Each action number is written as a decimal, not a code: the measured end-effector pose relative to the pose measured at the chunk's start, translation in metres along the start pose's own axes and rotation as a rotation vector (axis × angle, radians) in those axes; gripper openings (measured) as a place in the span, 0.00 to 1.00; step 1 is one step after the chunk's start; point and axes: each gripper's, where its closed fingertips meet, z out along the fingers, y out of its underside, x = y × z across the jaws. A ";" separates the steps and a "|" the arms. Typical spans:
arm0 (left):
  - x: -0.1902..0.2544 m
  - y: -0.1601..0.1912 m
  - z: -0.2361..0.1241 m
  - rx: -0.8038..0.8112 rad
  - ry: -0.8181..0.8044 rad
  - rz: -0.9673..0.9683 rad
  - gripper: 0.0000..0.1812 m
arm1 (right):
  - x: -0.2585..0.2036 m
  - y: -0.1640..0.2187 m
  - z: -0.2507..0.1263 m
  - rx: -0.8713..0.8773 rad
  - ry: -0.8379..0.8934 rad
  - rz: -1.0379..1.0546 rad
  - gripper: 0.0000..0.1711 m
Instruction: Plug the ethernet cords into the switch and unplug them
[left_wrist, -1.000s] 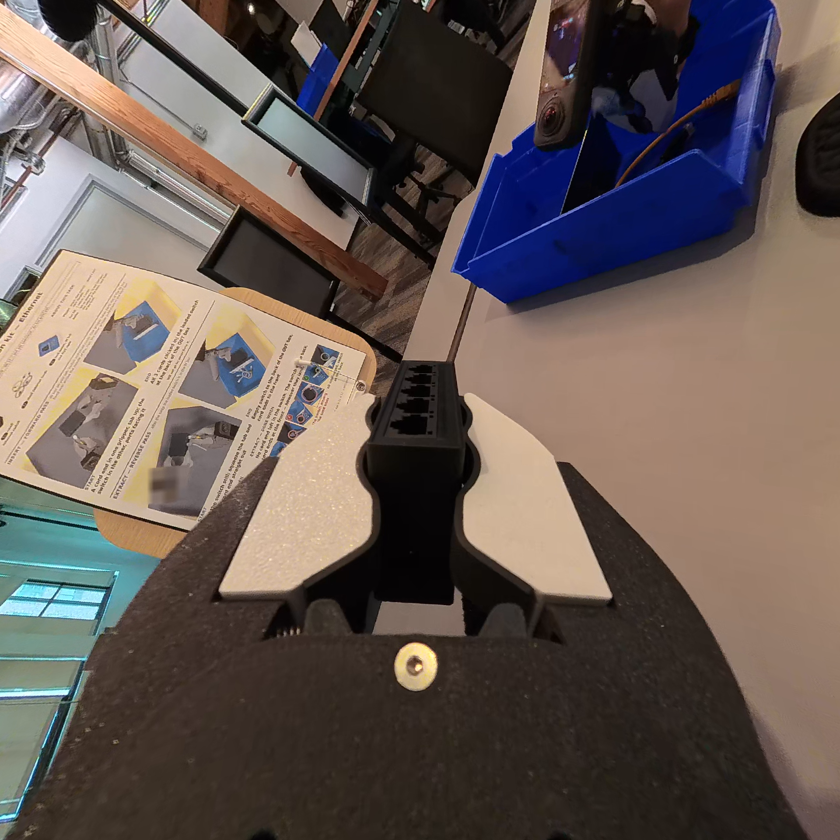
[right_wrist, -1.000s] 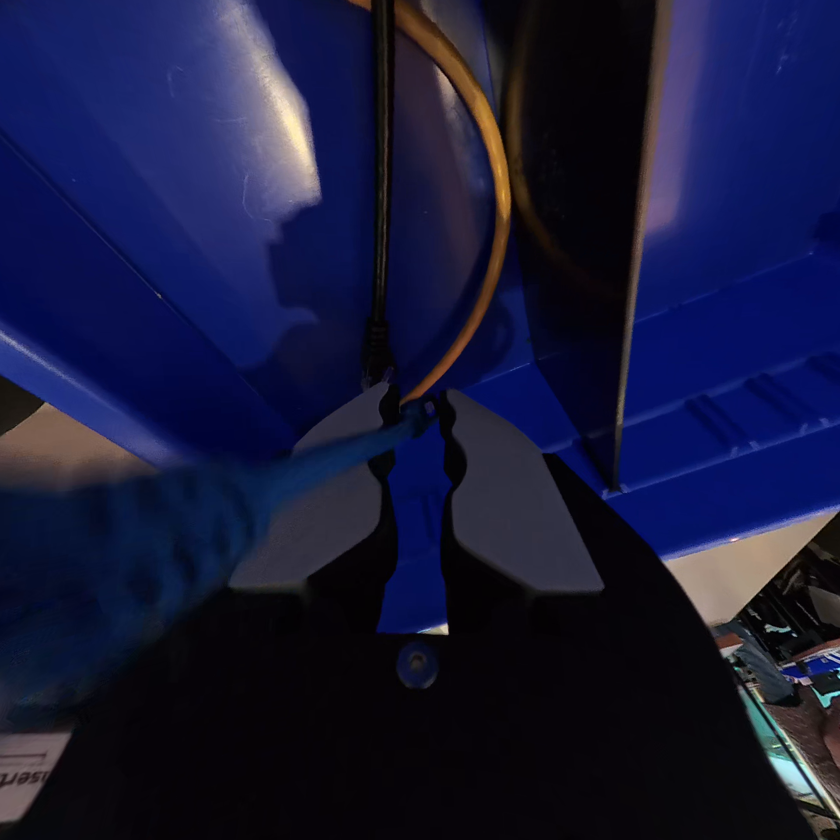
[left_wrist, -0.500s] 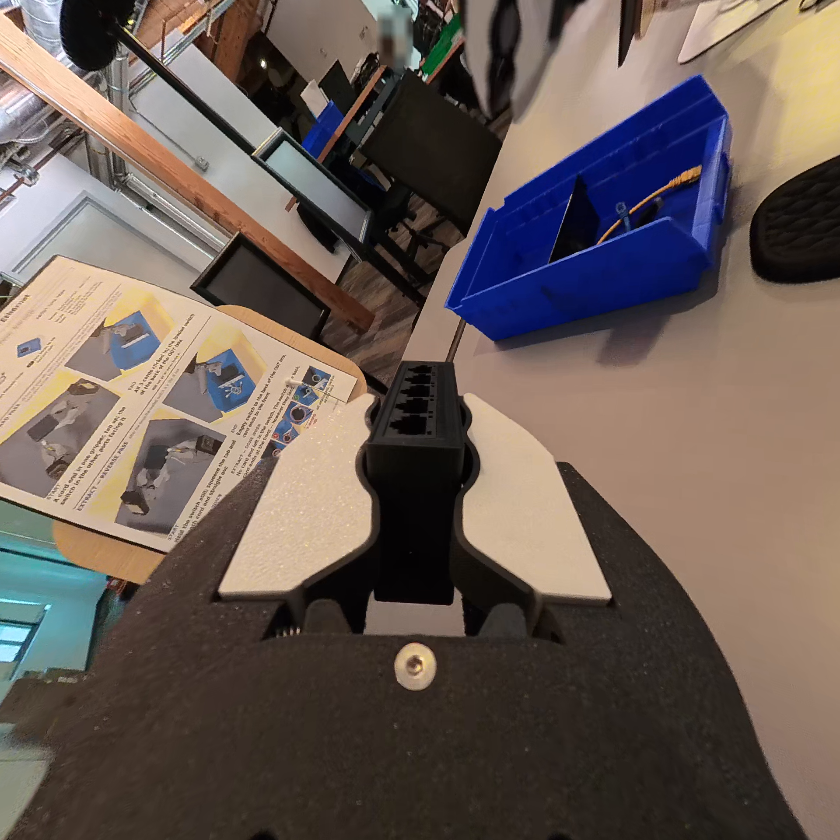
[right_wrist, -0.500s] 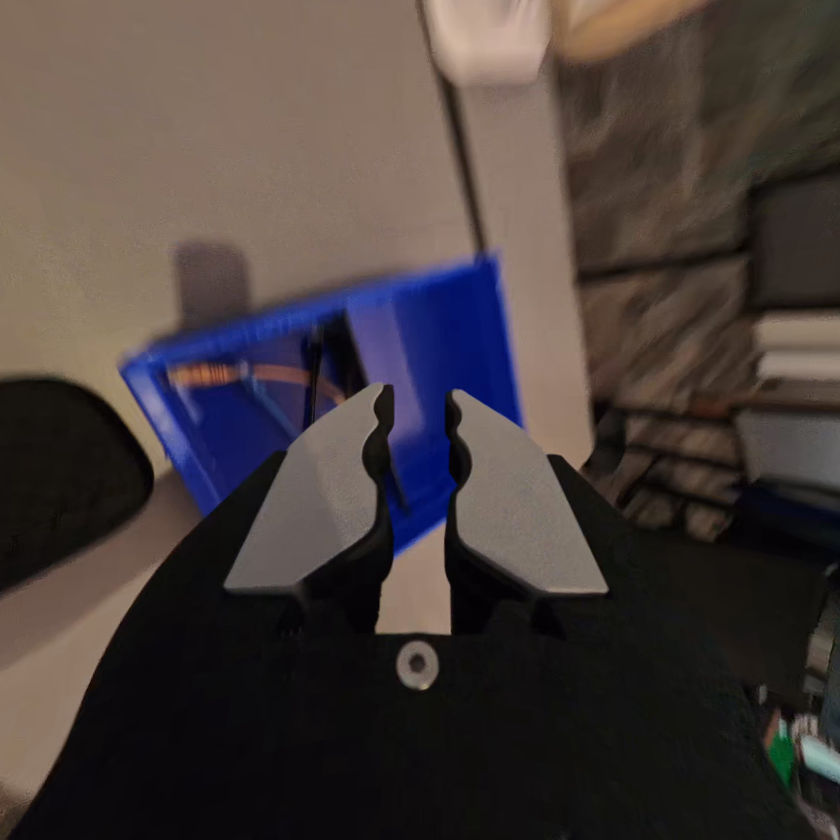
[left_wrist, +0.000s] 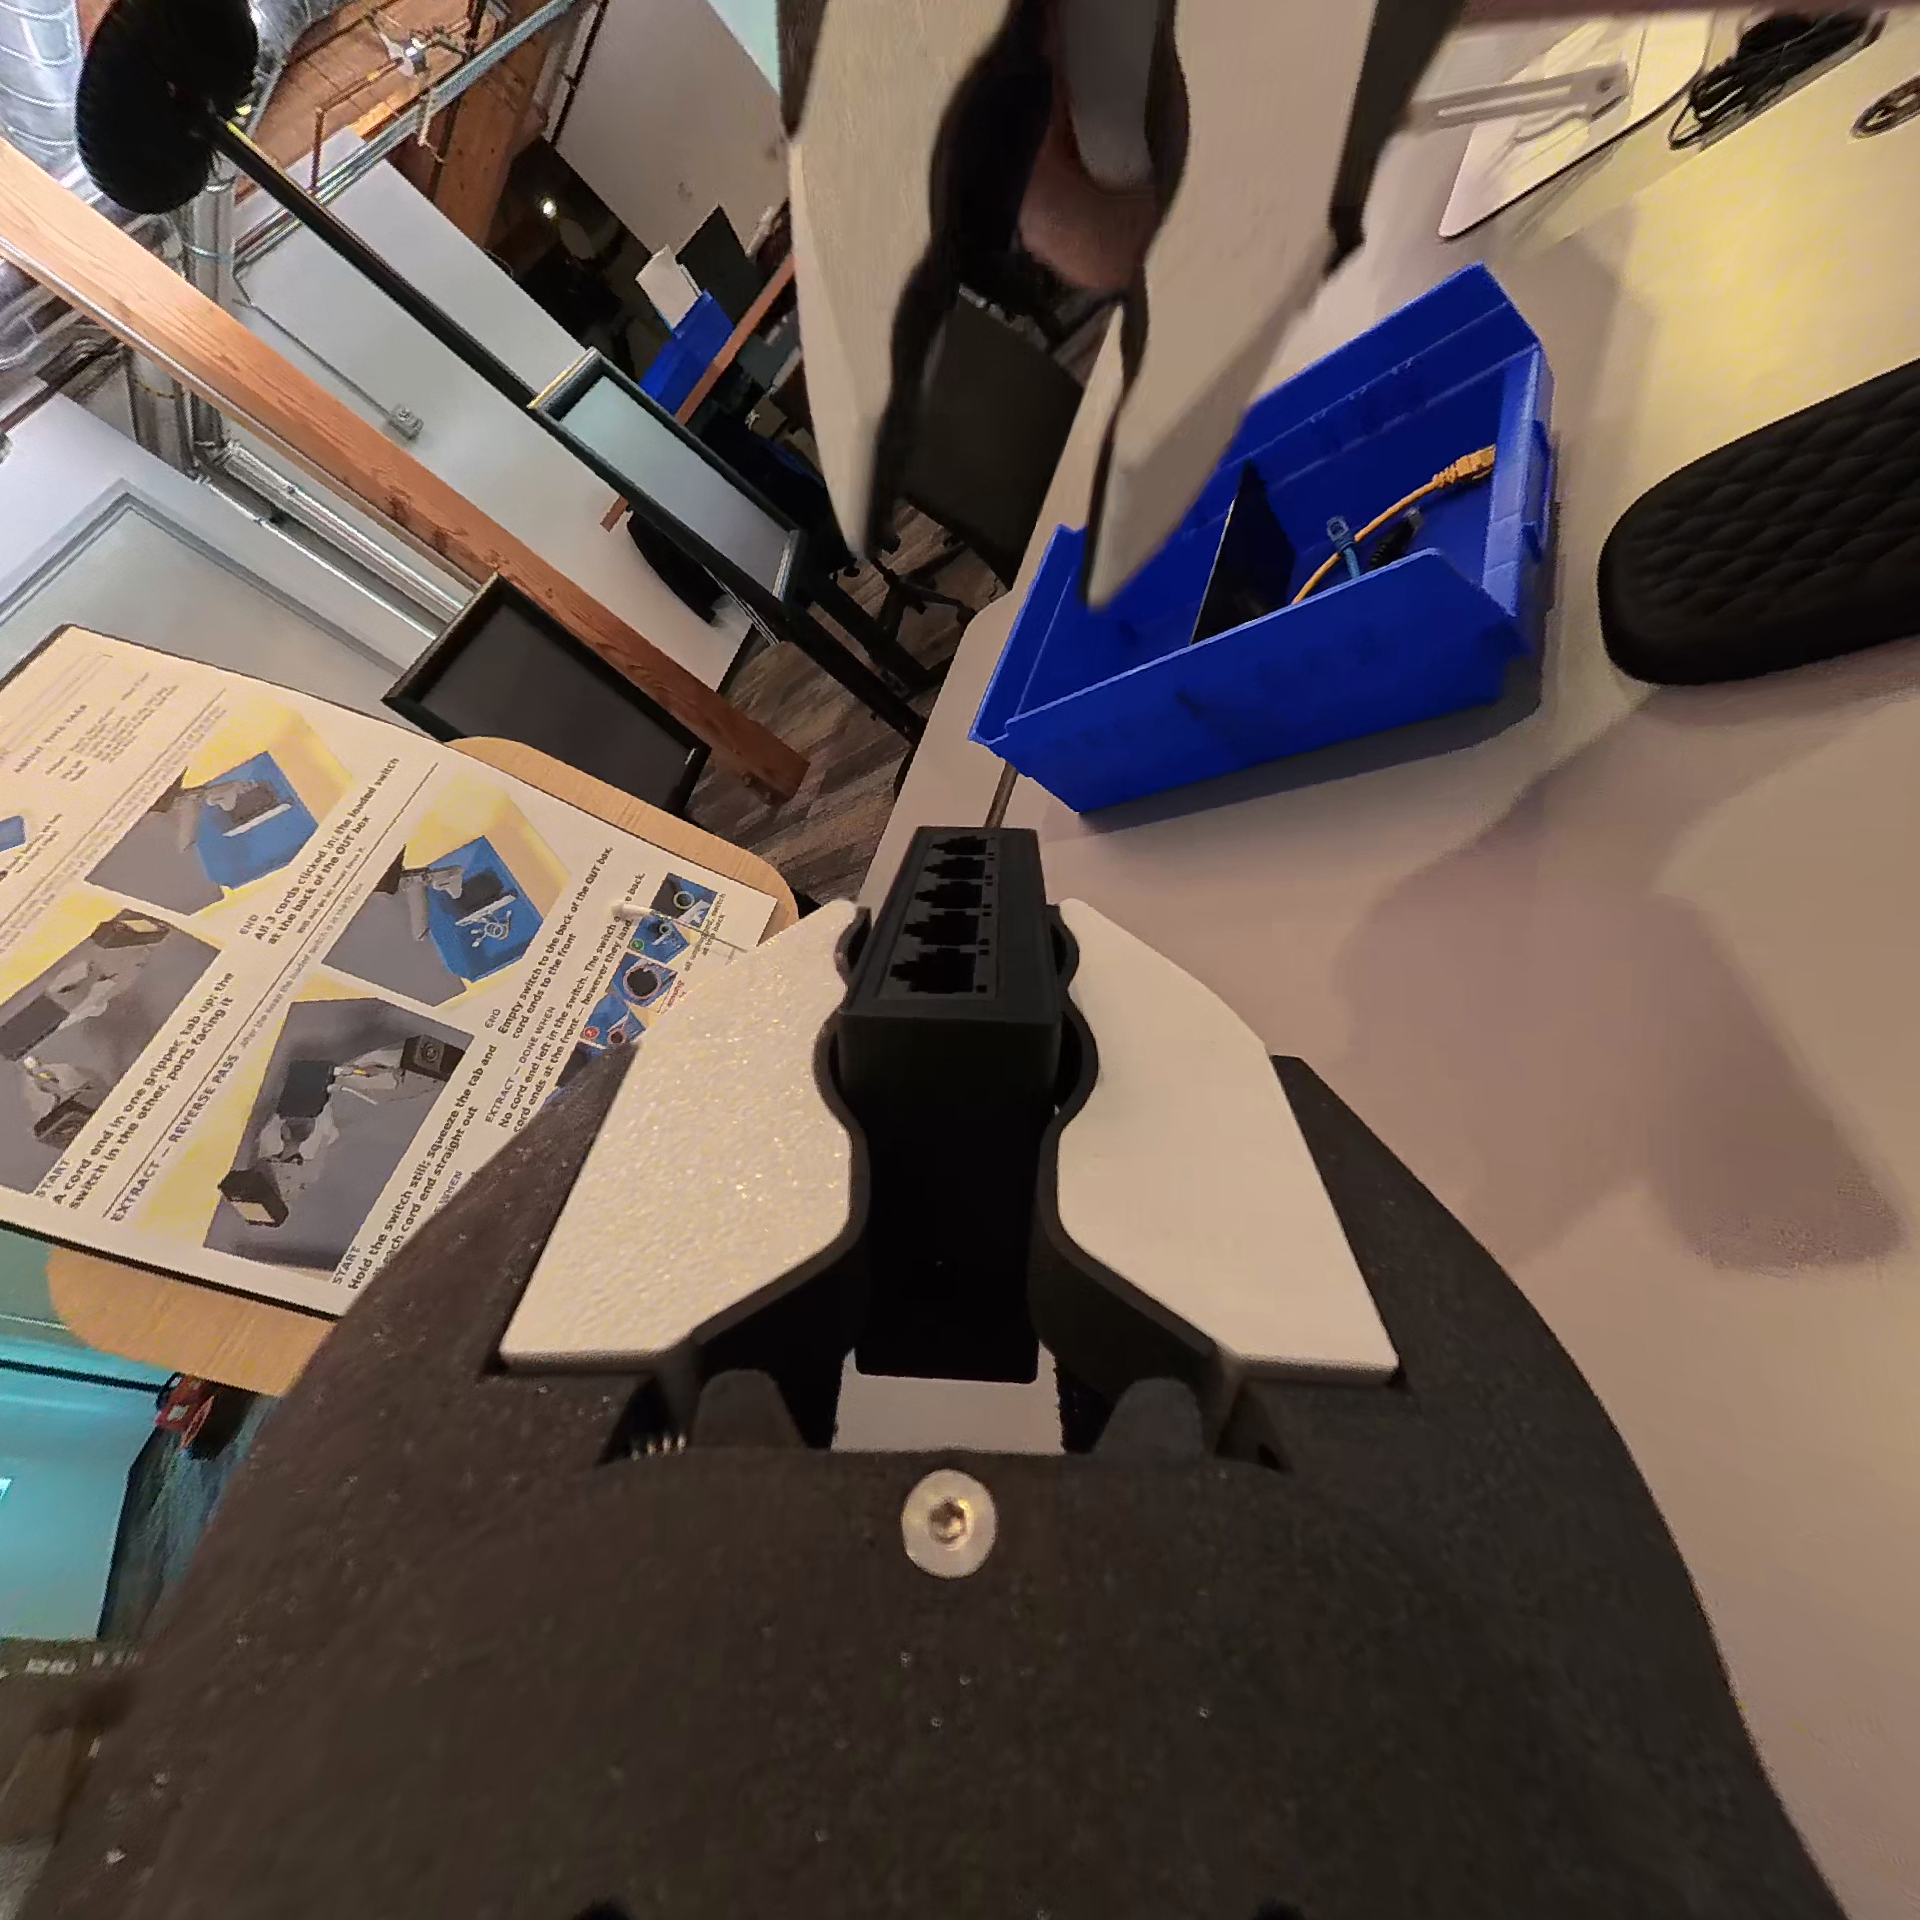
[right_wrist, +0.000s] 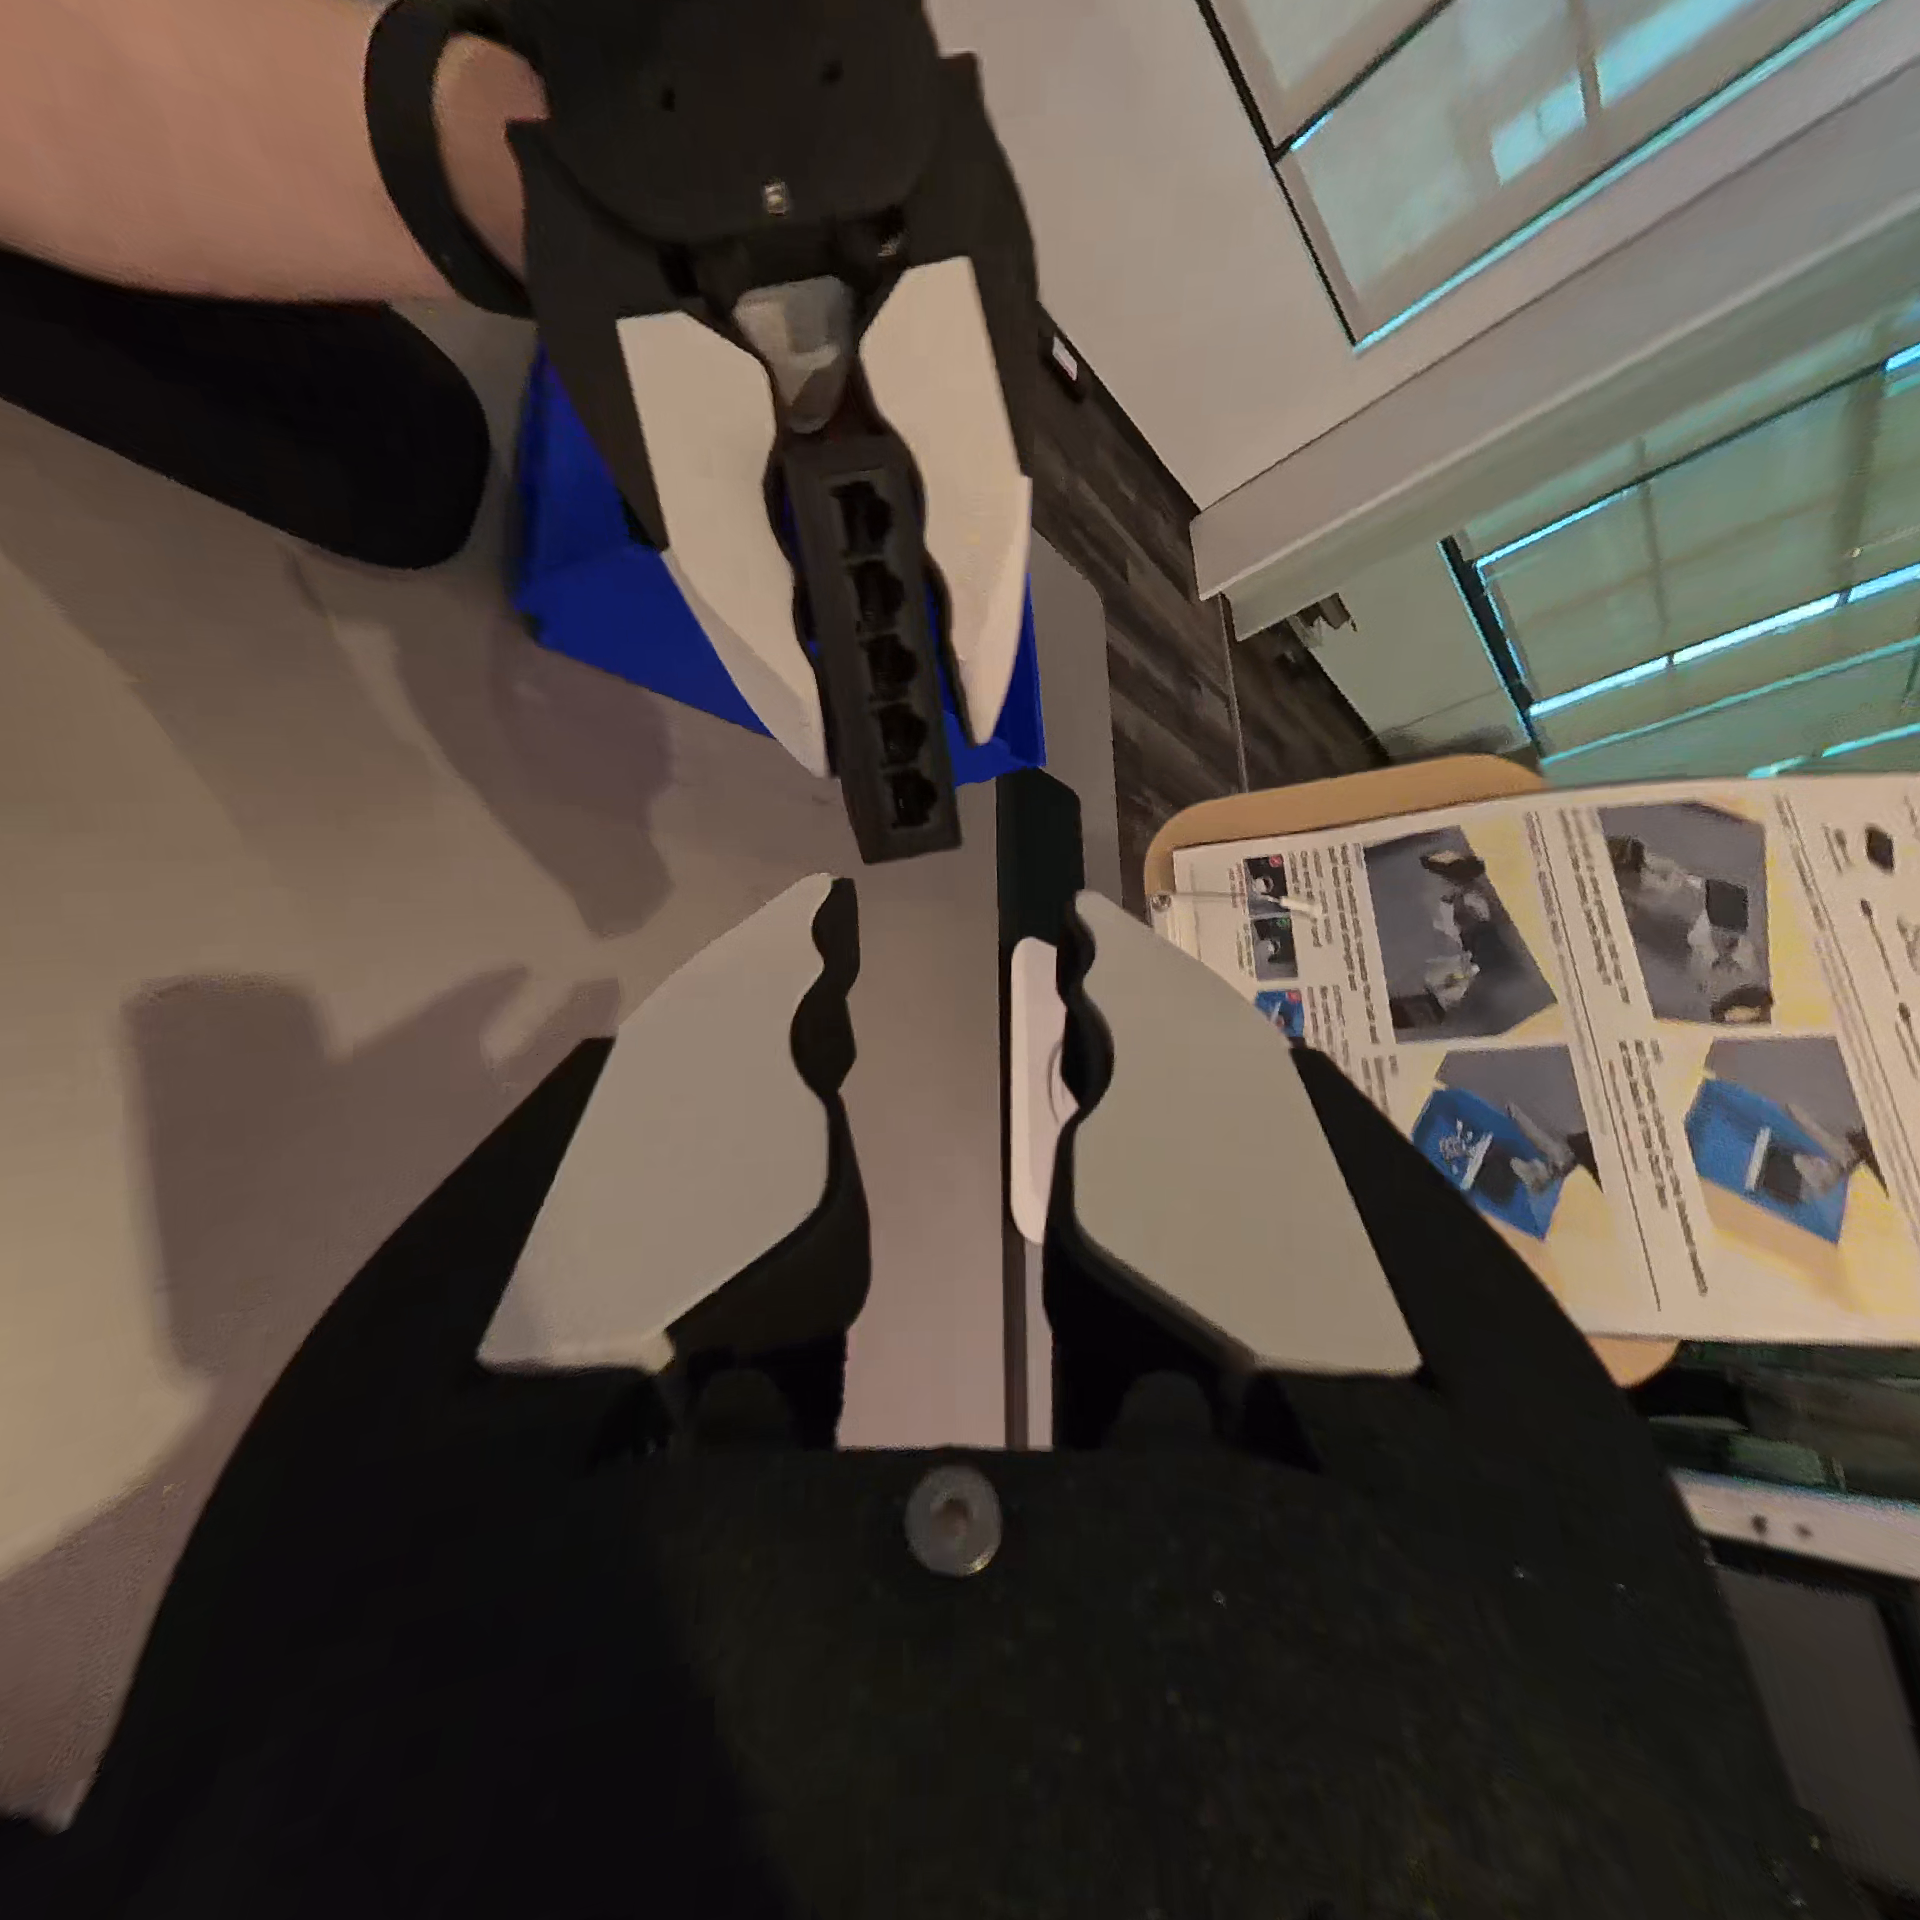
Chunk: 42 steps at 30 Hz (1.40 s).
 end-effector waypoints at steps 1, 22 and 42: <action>0.000 -0.001 -0.001 0.003 0.003 -0.002 0.17 | -0.006 -0.003 0.007 0.017 -0.010 -0.018 0.20; 0.013 -0.013 -0.003 0.042 0.054 0.030 0.17 | -0.025 0.000 0.042 -0.045 -0.102 -0.082 0.14; 0.020 -0.023 -0.007 0.077 0.082 0.037 0.16 | -0.032 0.003 0.051 -0.041 -0.103 -0.109 0.15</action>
